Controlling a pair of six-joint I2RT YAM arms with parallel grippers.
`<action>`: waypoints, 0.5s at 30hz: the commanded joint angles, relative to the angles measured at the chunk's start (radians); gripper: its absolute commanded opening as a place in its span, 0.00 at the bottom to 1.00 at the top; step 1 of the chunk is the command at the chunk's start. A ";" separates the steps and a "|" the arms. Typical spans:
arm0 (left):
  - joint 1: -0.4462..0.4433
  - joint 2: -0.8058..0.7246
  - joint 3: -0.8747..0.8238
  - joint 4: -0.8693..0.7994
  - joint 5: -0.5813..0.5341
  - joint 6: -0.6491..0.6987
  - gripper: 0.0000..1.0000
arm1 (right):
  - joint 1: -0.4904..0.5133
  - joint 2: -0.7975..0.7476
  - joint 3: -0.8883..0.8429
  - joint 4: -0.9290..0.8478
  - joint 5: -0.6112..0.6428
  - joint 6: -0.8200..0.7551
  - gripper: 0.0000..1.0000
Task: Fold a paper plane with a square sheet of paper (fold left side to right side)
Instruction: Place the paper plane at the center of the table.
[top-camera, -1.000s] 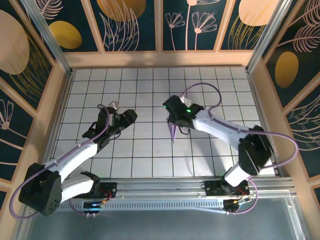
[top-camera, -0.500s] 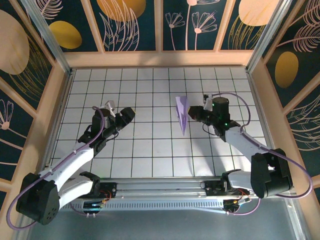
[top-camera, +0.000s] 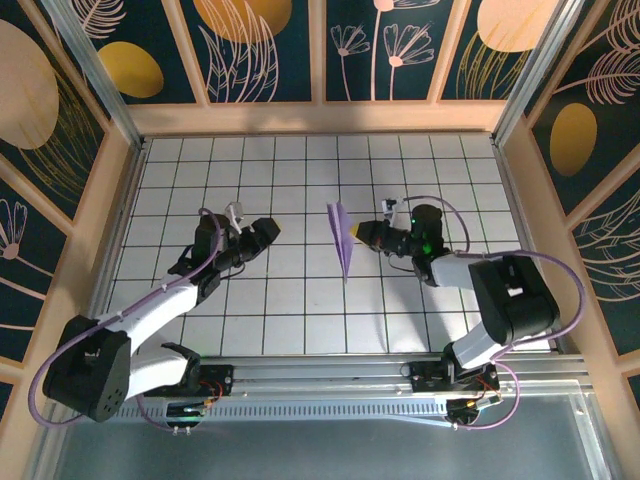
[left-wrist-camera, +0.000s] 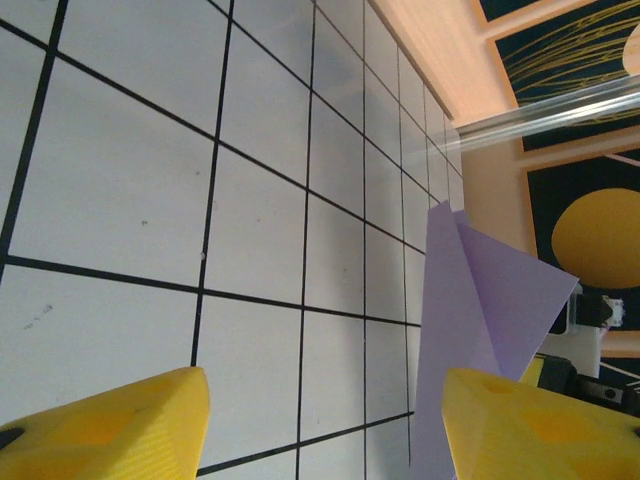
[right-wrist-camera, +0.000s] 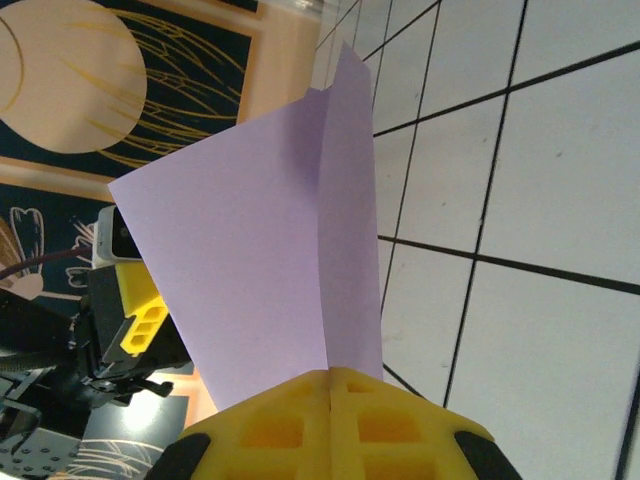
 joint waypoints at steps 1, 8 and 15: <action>0.007 0.030 0.004 0.075 0.053 -0.026 0.61 | 0.041 0.068 -0.017 0.183 -0.003 0.107 0.00; 0.005 0.100 -0.017 0.128 0.098 -0.053 0.57 | 0.113 0.227 -0.003 0.262 0.061 0.169 0.00; 0.004 0.165 -0.039 0.163 0.120 -0.083 0.54 | 0.141 0.320 0.001 0.257 0.094 0.162 0.00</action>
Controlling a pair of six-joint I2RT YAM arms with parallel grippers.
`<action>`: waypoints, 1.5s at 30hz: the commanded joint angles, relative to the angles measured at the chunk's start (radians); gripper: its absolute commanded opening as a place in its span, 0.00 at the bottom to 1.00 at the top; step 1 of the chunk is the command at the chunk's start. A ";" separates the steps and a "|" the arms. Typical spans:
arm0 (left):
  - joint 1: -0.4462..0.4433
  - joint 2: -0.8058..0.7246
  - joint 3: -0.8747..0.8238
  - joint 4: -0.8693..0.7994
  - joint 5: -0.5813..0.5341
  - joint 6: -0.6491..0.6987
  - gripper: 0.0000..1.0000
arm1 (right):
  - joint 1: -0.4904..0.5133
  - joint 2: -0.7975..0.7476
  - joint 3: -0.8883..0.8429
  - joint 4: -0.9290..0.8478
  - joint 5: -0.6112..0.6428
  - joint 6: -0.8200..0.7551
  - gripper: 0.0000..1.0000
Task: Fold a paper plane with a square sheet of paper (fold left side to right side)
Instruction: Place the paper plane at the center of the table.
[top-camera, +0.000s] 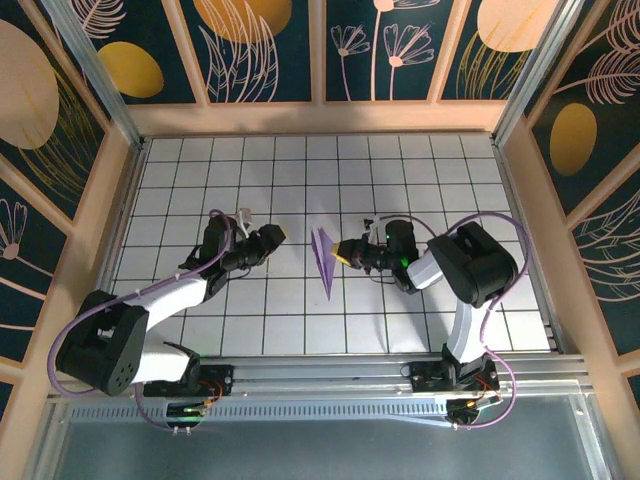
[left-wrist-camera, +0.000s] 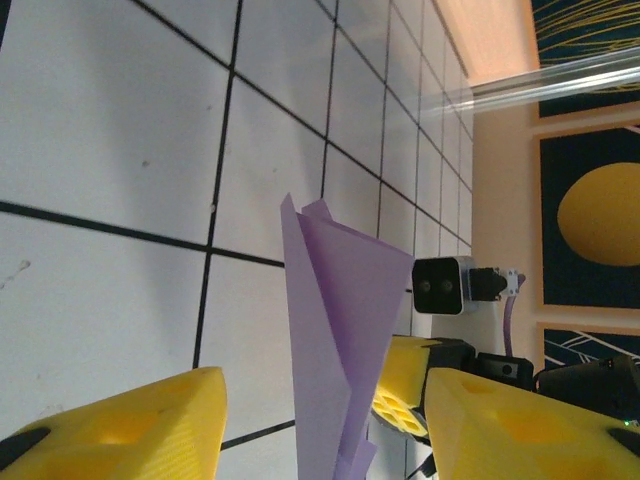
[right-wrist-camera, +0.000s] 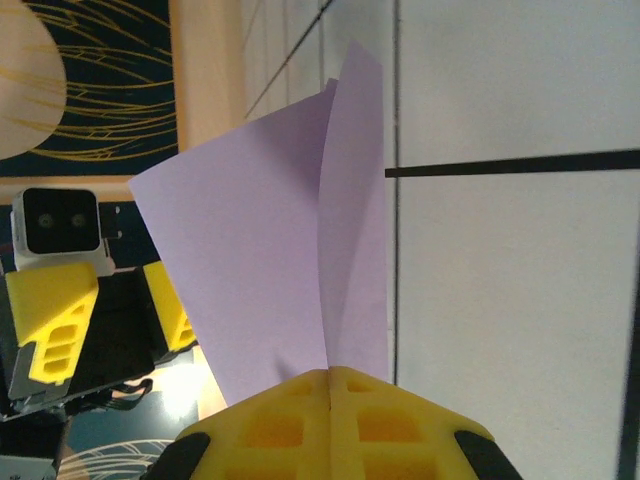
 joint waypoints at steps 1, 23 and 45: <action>0.002 0.038 -0.012 0.056 0.035 -0.033 0.53 | 0.015 0.024 0.004 0.031 0.036 -0.008 0.00; -0.134 0.340 0.155 0.113 0.087 -0.051 0.48 | 0.030 -0.016 0.010 -0.148 0.099 -0.102 0.00; -0.171 0.410 0.227 0.006 0.066 -0.004 0.50 | 0.045 -0.066 0.044 -0.240 0.116 -0.148 0.00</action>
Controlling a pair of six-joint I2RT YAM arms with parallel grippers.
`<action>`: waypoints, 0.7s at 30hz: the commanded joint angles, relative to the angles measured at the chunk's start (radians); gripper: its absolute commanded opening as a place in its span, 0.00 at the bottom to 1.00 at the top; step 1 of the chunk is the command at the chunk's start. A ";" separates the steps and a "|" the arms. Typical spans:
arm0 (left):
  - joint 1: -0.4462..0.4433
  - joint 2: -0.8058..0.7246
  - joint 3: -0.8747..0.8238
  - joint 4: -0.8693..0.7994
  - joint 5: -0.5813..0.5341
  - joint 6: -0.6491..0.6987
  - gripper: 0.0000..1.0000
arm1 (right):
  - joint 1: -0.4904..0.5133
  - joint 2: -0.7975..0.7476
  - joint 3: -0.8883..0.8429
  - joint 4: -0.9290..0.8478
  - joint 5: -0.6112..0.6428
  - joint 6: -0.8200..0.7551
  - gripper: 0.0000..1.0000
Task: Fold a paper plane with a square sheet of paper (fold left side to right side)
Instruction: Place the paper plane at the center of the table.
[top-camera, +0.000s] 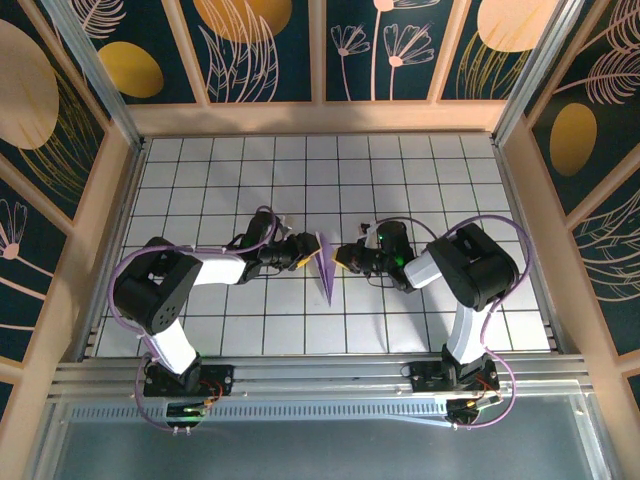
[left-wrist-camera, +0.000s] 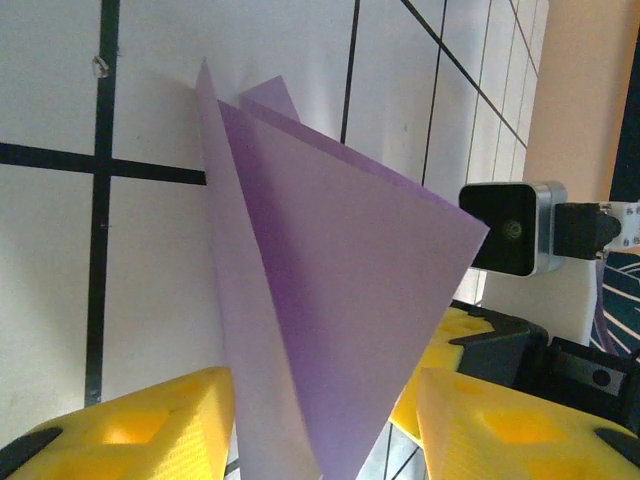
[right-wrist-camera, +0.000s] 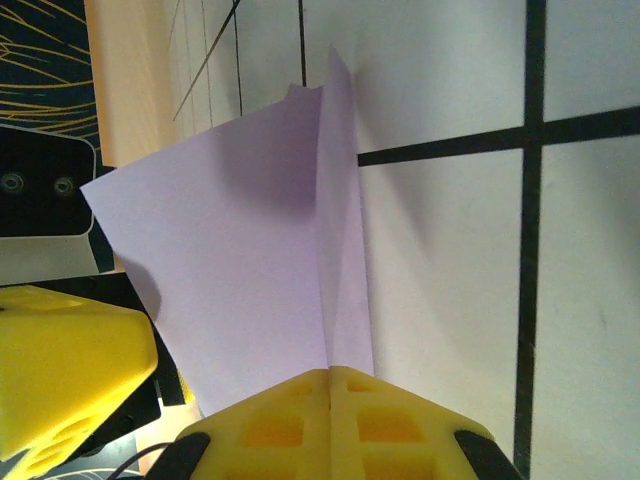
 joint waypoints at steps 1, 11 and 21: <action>-0.007 0.019 0.022 -0.044 -0.012 0.024 0.49 | 0.011 -0.028 0.017 -0.034 0.017 -0.034 0.00; -0.007 -0.044 0.004 -0.029 -0.021 0.022 0.53 | 0.004 -0.002 0.004 -0.069 0.048 -0.028 0.00; -0.007 -0.223 -0.013 -0.194 -0.176 0.077 0.58 | 0.001 -0.182 0.063 -0.319 0.114 -0.193 0.00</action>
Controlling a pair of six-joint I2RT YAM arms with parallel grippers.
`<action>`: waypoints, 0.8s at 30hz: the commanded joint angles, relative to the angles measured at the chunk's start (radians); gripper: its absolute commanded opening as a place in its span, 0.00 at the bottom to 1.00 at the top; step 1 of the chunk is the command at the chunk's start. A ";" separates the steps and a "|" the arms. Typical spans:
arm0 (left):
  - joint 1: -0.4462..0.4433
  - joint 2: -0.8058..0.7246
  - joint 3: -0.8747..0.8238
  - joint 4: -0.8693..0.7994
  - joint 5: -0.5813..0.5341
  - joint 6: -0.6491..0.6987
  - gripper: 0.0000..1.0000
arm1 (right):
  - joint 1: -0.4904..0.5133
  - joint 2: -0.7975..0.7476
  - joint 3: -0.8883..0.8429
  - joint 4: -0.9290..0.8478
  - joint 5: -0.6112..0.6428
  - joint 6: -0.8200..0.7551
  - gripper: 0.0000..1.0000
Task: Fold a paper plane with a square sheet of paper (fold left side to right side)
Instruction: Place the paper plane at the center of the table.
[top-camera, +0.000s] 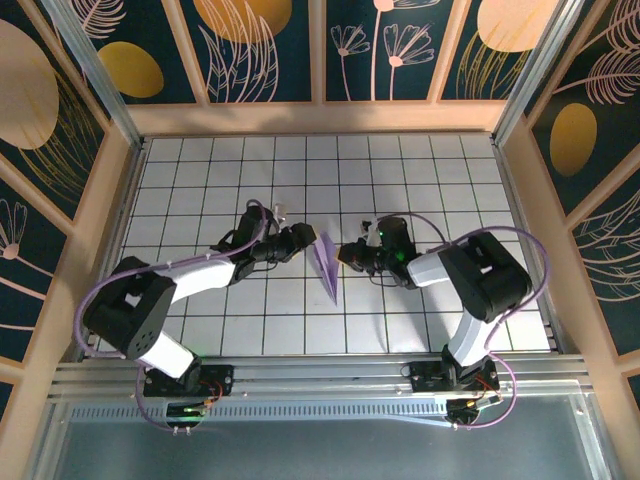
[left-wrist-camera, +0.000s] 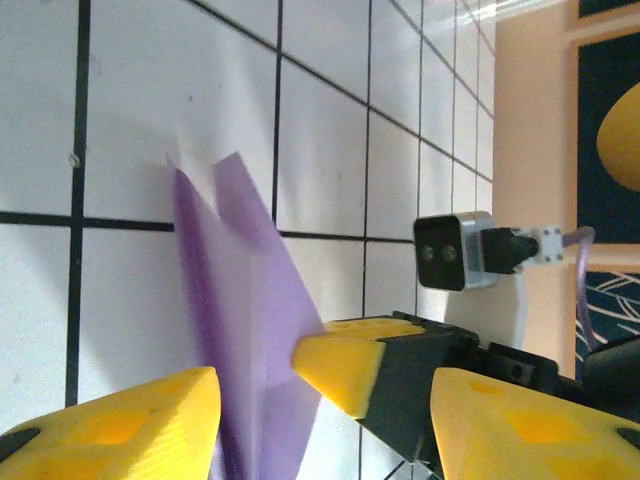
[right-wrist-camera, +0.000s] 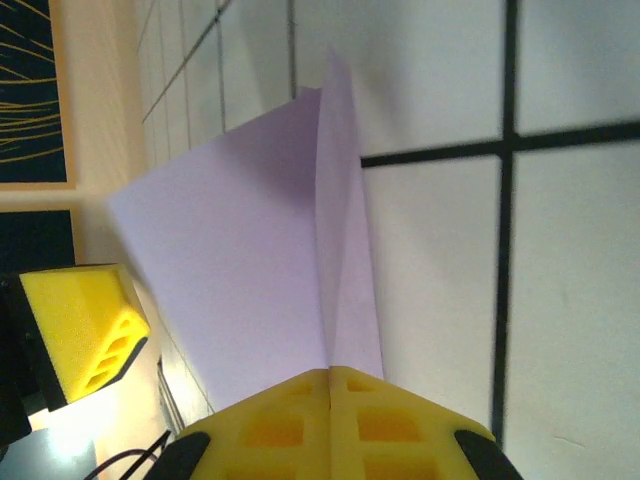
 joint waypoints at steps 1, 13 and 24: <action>-0.005 -0.033 -0.017 -0.086 -0.068 0.024 0.58 | -0.002 -0.067 0.038 -0.121 0.053 -0.095 0.00; -0.007 0.079 -0.027 -0.053 -0.013 -0.001 0.49 | 0.001 -0.013 0.029 -0.111 0.055 -0.067 0.00; -0.009 0.159 -0.021 0.013 0.043 -0.015 0.45 | 0.001 0.014 0.026 -0.093 0.044 -0.045 0.00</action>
